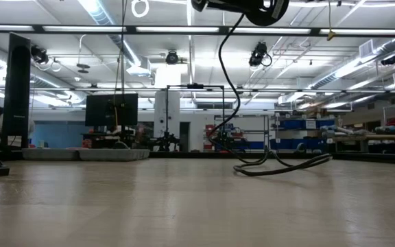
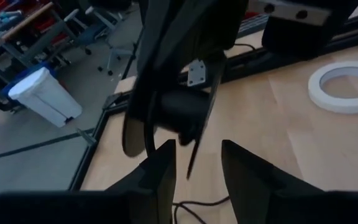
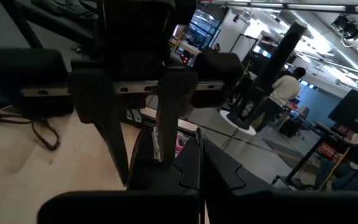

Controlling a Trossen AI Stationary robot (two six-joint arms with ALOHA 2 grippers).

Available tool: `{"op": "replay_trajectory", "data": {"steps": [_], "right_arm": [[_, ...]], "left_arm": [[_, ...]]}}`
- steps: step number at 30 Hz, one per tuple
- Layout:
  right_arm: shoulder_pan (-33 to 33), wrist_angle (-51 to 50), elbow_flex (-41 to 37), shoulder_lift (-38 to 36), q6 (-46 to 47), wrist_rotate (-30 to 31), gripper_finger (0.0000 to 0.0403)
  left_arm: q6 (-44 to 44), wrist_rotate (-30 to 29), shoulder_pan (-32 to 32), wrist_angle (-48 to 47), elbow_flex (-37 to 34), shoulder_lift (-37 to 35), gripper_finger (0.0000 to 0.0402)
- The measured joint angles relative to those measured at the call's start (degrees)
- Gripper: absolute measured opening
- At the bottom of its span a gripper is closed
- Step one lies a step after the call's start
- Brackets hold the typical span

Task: Coil cords
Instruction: Uncoil the black wire from the spool

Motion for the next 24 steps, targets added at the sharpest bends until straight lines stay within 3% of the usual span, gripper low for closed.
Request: {"op": "replay_trajectory", "data": {"steps": [6, 12, 24], "right_arm": [[-0.3, -0.2, 0.0, 0.0, -0.1, 0.2, 0.0], [-0.4, -0.3, 0.0, 0.5, 0.0, -2.1, 0.0015], [0.4, 1.2, 0.0, 1.3, 1.1, 1.3, 0.0088]], "left_arm": [[-0.1, -0.2, -0.2, 1.0, 0.0, 0.0, 0.012], [-1.4, -2.0, -0.3, 0.9, 0.0, 0.0, 0.0014], [-1.5, -4.6, -0.2, -2.2, 0.0, 0.0, 0.0001]]}}
